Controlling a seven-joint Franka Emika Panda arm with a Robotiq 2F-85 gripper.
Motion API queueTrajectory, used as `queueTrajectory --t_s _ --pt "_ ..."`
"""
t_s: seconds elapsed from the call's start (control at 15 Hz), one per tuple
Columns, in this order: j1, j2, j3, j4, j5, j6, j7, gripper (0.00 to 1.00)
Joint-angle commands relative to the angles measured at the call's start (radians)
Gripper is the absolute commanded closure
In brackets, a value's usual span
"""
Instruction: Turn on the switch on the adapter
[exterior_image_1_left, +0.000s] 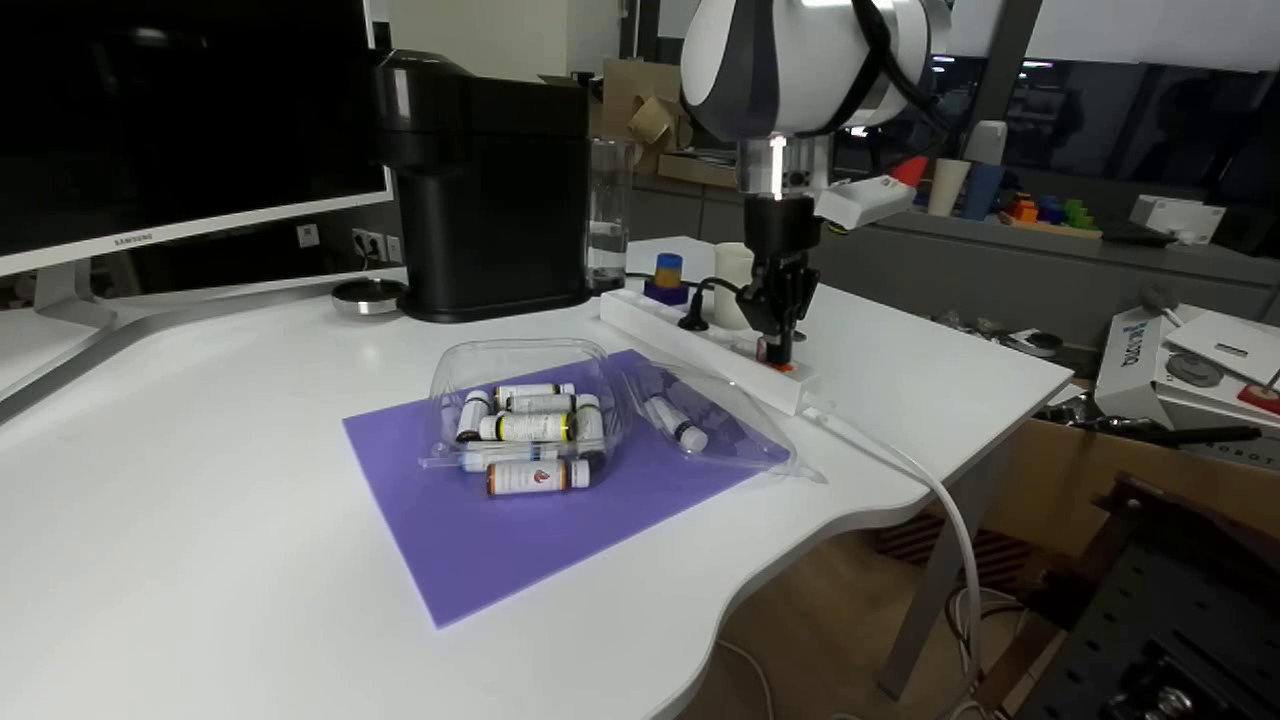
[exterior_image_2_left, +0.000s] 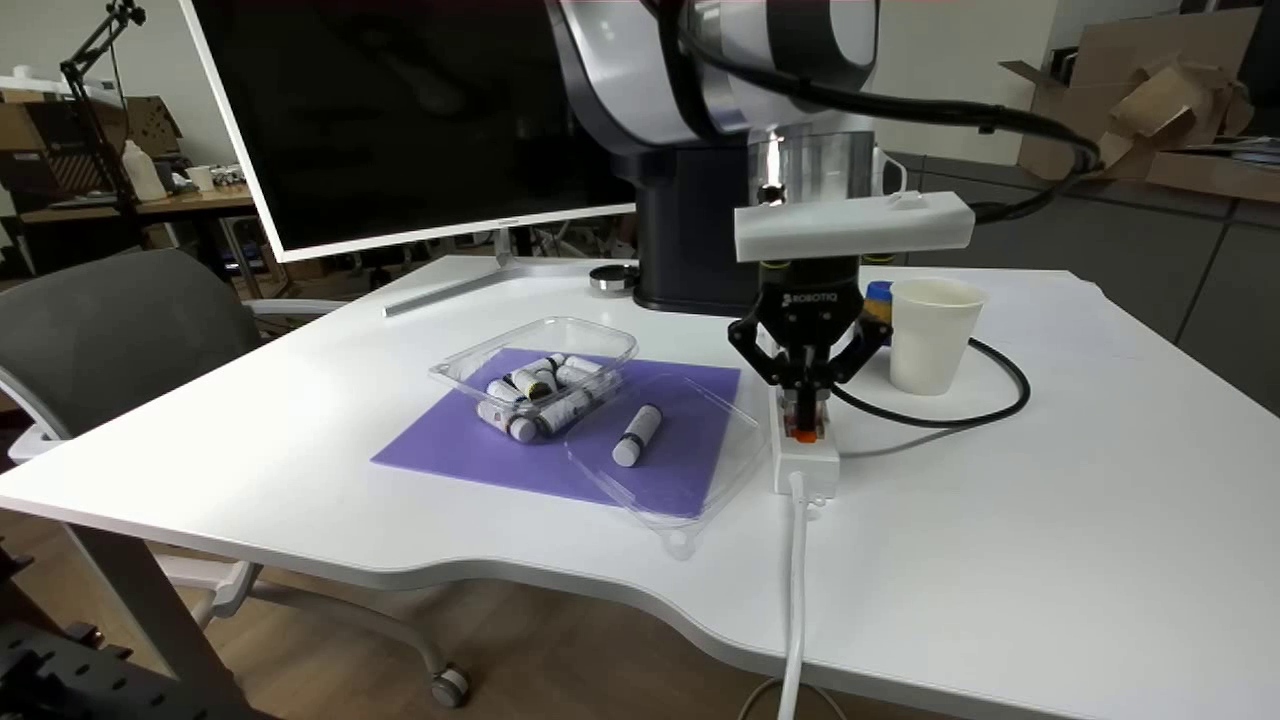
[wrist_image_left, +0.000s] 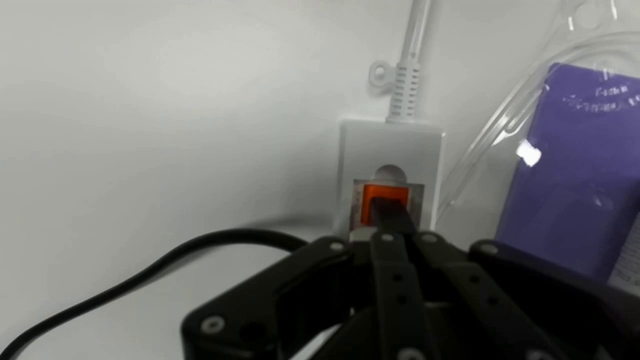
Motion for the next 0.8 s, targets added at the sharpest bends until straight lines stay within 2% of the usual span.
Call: queueTrajectory --t_s 0.0,0.47,0.73 --pt "-0.027 0.037 0.013 0.047 0.003 -0.037 0.029 1.00" --pt "-0.047 0.079 0.005 0.089 0.004 -0.084 0.045 1.00" --pt "-0.076 0.112 0.011 0.133 0.032 -0.149 0.032 1.00"
